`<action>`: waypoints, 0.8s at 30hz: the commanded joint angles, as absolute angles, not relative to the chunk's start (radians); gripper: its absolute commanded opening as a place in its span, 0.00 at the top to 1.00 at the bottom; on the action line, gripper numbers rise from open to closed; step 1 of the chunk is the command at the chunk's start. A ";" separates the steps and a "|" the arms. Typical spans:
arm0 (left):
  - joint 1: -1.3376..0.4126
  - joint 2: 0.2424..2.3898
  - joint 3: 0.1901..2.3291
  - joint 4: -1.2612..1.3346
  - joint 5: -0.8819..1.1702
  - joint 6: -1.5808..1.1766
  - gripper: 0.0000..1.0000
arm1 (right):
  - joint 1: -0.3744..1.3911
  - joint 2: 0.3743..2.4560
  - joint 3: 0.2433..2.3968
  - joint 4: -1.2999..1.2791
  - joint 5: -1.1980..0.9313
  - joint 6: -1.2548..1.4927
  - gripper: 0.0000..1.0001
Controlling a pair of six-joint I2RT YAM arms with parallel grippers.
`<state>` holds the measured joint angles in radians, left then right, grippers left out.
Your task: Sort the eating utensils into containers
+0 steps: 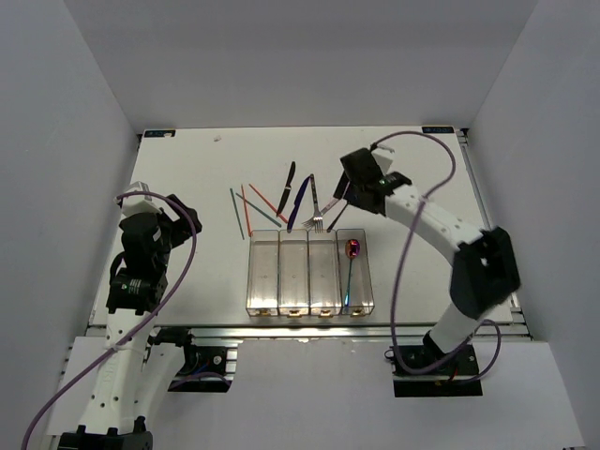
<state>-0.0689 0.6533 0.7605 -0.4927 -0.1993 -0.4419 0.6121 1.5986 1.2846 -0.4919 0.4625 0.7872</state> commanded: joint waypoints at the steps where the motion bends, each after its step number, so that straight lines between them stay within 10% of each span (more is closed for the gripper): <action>1: -0.074 0.647 0.753 -0.482 -0.202 -0.433 0.02 | 0.555 1.796 1.493 -0.587 0.522 0.761 0.24; 6: -0.077 0.646 0.753 -0.486 -0.209 -0.434 0.02 | 0.537 2.088 1.762 -0.735 0.540 0.778 0.28; 24: -0.087 0.637 0.753 -0.482 -0.192 -0.430 0.02 | 0.463 2.187 1.667 -0.555 0.388 0.758 0.55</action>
<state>-0.0826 0.6487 0.7601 -0.4927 -0.1986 -0.4412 0.4805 2.1555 1.6527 -0.5781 0.4061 0.7700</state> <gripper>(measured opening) 0.981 0.483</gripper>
